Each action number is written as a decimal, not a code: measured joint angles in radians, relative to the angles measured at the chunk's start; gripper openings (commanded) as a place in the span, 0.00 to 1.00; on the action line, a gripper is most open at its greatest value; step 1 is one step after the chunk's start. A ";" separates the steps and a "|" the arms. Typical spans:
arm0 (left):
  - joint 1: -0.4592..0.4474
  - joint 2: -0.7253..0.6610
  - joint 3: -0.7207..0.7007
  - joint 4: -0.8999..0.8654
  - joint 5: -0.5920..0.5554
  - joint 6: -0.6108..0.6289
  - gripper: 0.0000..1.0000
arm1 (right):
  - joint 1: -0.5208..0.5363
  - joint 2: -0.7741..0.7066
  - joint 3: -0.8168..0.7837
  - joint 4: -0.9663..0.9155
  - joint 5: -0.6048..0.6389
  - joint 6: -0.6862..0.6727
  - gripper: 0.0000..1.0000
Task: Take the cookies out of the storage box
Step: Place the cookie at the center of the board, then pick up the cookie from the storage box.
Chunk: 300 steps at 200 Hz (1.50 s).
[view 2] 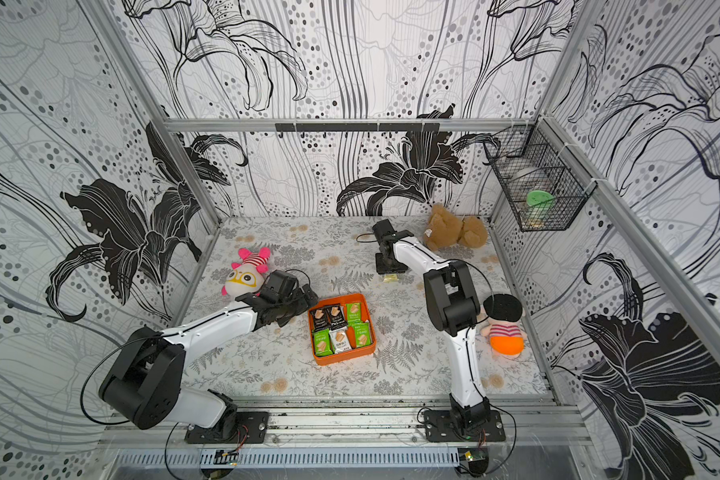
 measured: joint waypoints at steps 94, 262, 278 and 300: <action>0.000 0.002 -0.002 0.001 0.000 0.003 0.97 | 0.000 0.055 0.019 0.000 -0.023 -0.008 0.70; 0.000 -0.051 -0.104 0.032 0.012 0.006 0.97 | 0.297 -0.310 -0.198 -0.026 -0.076 0.163 0.65; 0.000 -0.071 -0.113 0.031 0.012 0.006 0.97 | 0.338 -0.311 -0.216 -0.023 -0.084 0.196 0.65; 0.000 -0.104 -0.120 0.031 0.011 0.006 0.97 | 0.372 -0.311 -0.240 -0.022 -0.086 0.241 0.65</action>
